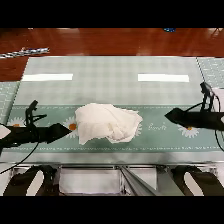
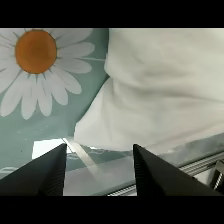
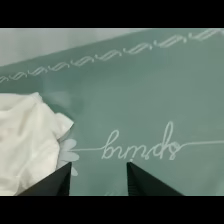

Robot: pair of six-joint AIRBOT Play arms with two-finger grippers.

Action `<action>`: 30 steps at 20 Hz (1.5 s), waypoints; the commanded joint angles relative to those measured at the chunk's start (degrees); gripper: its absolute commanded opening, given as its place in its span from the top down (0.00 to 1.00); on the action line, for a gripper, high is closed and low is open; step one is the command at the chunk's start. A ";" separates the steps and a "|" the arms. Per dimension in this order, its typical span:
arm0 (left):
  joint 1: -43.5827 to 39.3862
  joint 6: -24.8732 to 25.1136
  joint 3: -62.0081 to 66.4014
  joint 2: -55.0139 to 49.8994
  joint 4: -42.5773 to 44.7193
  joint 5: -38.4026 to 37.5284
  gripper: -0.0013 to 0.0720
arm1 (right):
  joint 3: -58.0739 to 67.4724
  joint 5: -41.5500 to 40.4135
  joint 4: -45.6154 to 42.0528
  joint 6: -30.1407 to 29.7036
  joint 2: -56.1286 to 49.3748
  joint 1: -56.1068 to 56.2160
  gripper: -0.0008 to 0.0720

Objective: Fold the shirts.

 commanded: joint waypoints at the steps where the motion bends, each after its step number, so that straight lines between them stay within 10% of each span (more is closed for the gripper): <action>1: -3.89 7.17 -3.48 -5.53 -5.40 2.21 0.29 | -7.41 0.04 7.89 -2.45 3.80 -2.58 0.43; 10: -22.47 7.82 -0.59 -21.64 -7.67 21.66 0.31 | -8.85 2.29 11.08 -1.66 3.80 -2.56 0.43; 12: -22.60 7.91 1.64 -23.69 -7.65 21.33 0.90 | -12.09 1.44 13.00 -0.74 3.80 0.33 0.43; 13: -22.58 7.98 2.56 -24.22 -7.63 21.33 0.96 | -13.70 -0.13 13.42 0.92 3.78 2.97 0.43; 30: -22.58 8.04 4.31 -24.55 -7.67 18.47 0.96 | -0.87 -24.04 29.77 -0.50 -33.14 34.82 0.49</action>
